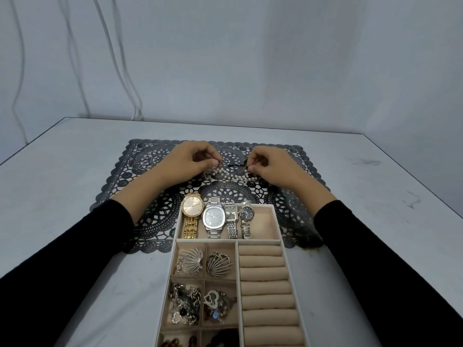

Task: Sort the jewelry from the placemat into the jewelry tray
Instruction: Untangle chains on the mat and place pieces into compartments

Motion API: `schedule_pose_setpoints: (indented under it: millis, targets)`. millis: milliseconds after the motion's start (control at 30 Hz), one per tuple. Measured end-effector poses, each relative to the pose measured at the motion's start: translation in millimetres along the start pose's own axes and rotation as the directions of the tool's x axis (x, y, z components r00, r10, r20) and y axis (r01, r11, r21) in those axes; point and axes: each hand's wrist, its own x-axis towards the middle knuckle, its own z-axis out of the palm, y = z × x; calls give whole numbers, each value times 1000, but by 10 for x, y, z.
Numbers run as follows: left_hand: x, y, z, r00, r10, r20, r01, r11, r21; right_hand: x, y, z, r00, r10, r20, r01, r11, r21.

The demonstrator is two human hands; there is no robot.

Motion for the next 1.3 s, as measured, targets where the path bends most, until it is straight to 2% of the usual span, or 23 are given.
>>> schedule_pose_setpoints:
  millis: [100, 233, 467, 833, 933, 1067, 1300]
  targets:
    - [-22, 26, -2, 999, -13, -52, 10, 997, -73, -12, -44, -17, 997, 33, -64, -23, 988, 155]
    - [-57, 134, -3, 989, -21, -146, -2, 988, -156, -23, -103, -57, 992, 79, -102, -34, 922, 386]
    - [-96, 262, -87, 971, -2, -237, -53, 973, -223, -43, -252, -108, 985, 125, -122, -8, 728, 685]
    - [-219, 210, -218, 949, -31, -313, -52, 966, -254, -66, -332, -212, 974, 179, -136, 36, 473, 880]
    - [-231, 172, -218, 953, -41, -301, -35, 969, -244, -62, -278, -208, 975, 182, -129, 29, 468, 883]
    - [-233, 186, -220, 950, -56, -306, -24, 968, -251, -69, -226, -218, 979, 156, -130, 29, 526, 850]
    - [-273, 398, -261, 944, -17, -331, -76, 961, -266, -123, -315, -294, 981, 101, -166, 83, 552, 830]
